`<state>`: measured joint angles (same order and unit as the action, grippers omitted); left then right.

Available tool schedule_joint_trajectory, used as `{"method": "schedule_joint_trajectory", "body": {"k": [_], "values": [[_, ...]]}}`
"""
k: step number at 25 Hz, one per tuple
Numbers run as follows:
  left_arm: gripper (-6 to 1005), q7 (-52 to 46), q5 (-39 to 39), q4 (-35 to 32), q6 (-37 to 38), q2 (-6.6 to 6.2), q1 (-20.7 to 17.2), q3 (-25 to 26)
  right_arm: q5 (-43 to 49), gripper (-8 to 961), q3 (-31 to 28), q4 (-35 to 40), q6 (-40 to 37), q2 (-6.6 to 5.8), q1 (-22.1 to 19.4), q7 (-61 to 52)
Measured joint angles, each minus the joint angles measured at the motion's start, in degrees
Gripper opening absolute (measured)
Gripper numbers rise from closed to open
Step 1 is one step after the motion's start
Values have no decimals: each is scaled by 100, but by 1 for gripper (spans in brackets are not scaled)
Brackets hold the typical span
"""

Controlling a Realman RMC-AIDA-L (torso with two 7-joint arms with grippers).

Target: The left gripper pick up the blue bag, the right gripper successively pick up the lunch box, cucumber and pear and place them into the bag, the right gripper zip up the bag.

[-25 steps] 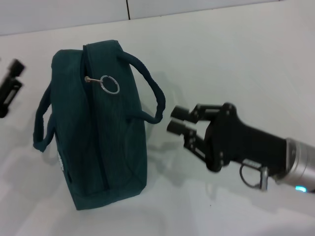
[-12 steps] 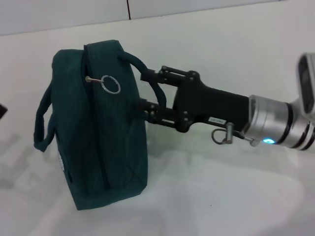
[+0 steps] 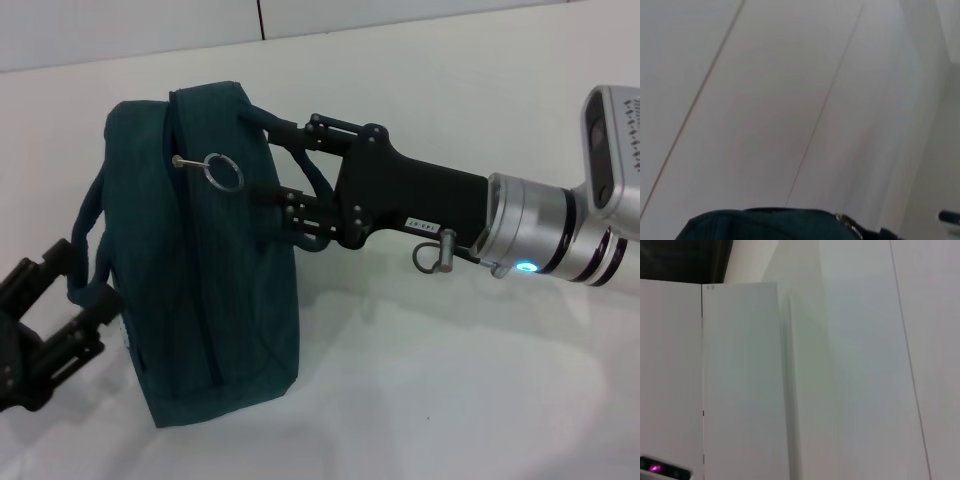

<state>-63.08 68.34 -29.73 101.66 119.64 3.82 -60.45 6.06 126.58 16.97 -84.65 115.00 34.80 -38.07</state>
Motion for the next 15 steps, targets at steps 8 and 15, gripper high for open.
{"method": "schedule_joint_trajectory", "body": {"k": [8, 15], "values": [[854, 877, -56, 699, -20, 36, 312, -14, -26, 615, -2, 10, 11, 26, 5, 70], [850, 1405, -151, 1169, -25, 50, 547, -19, 7, 613, -143, 114, 53, 36, -32, 245]]}}
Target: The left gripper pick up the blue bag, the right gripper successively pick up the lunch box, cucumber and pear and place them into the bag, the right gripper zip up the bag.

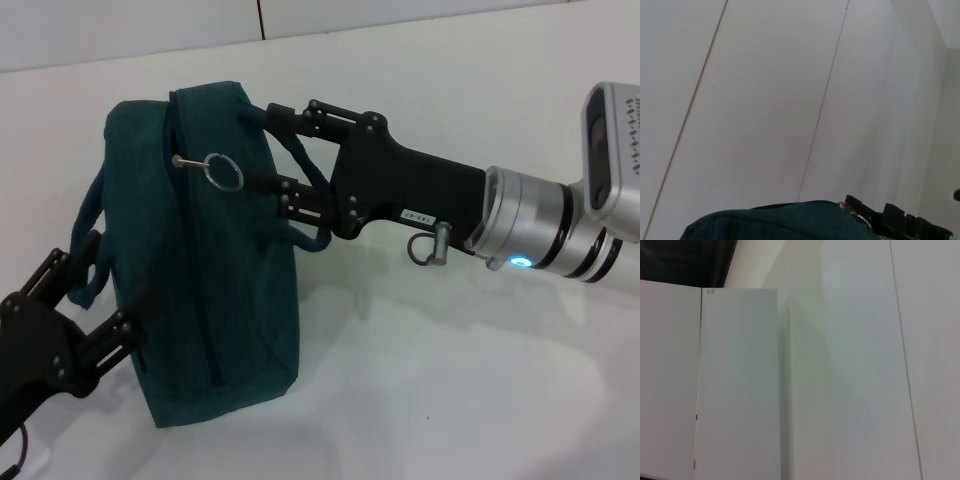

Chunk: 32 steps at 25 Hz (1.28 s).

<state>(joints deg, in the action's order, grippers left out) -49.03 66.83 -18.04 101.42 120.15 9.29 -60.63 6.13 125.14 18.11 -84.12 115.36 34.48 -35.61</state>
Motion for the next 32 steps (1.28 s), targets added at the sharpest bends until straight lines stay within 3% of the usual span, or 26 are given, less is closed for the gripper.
{"method": "schedule_joint_trajectory", "body": {"k": [7, 14, 25, 28, 32], "values": [[847, 311, -121, 94, -123, 1, 88, 35, 6, 612, 1, 44, 55, 3, 17, 115], [803, 1131, -130, 525, -151, -21, 448, -10, 85, 610, 28, 159, 190, 1, 33, 87], [562, 1874, -129, 553, -158, -19, 573, -151, 351, 584, -14, 499, 670, -64, 60, 200], [447, 2036, -143, 556, -157, -9, 574, -150, 353, 568, -16, 502, 718, -53, 62, 293], [408, 2053, -153, 557, -152, -11, 606, -150, 356, 554, -17, 532, 784, -55, 63, 319]]}}
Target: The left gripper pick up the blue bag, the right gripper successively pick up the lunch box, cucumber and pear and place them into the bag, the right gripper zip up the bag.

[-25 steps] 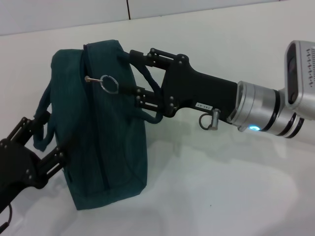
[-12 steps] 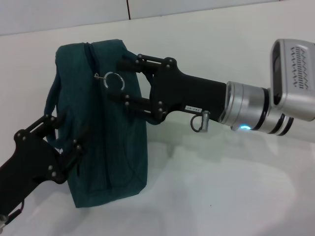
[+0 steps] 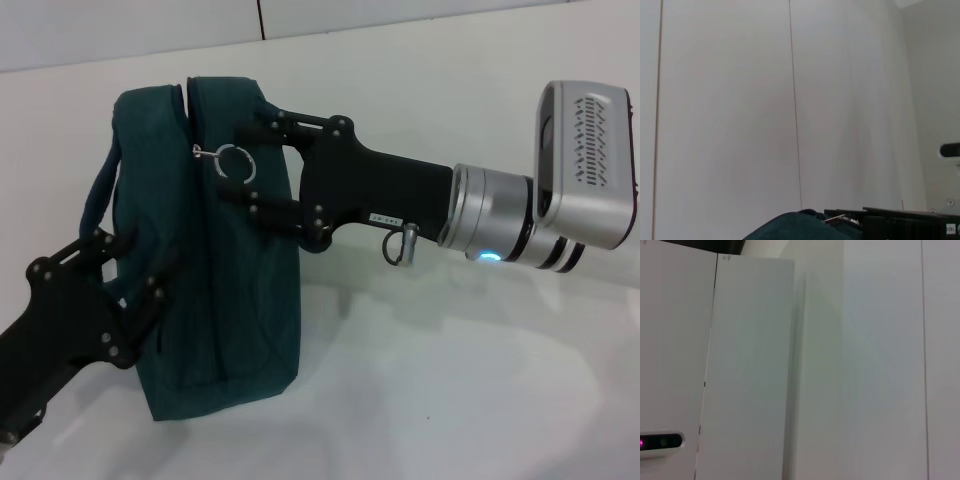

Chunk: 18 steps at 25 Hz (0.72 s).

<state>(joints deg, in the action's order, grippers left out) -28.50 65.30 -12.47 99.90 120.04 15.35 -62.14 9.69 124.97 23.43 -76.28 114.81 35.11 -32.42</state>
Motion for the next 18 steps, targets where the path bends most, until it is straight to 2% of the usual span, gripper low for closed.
{"method": "schedule_joint_trajectory", "body": {"k": [7, 12, 18], "values": [[348, 9, 8, -1, 13, -14, 19, 0, 43, 529, -260, 90, -20, 15, -161, 308], [327, 150, 22, 3, 29, -15, 18, 0, 362, 340, -561, 183, 2, 10, -284, 350], [301, 163, 43, 7, 28, -10, 25, -2, 849, 225, -1036, 273, 20, 42, -445, 352]]}}
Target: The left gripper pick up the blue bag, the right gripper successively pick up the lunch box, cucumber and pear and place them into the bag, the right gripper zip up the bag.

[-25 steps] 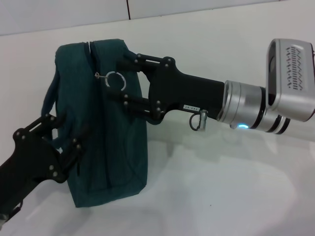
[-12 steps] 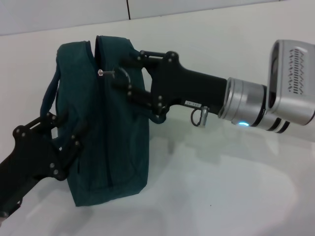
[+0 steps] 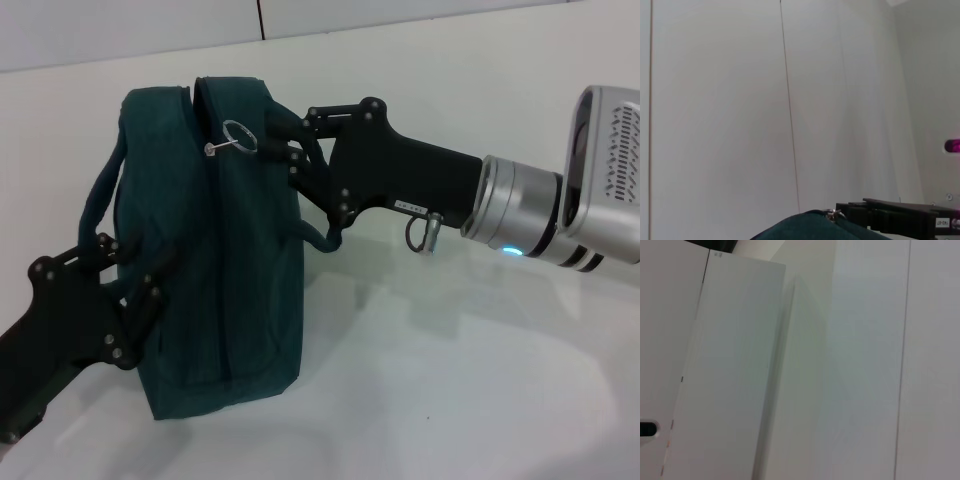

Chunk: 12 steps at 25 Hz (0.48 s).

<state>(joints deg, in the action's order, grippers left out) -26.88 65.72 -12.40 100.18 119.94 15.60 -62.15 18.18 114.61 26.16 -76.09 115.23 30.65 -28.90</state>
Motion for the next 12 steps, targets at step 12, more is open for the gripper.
{"method": "schedule_joint_trajectory", "body": {"k": [12], "values": [[186, 10, 1, 105, 4, 25, 61, -98, 455, 169, -171, 479, 105, 20, -371, 499]]}}
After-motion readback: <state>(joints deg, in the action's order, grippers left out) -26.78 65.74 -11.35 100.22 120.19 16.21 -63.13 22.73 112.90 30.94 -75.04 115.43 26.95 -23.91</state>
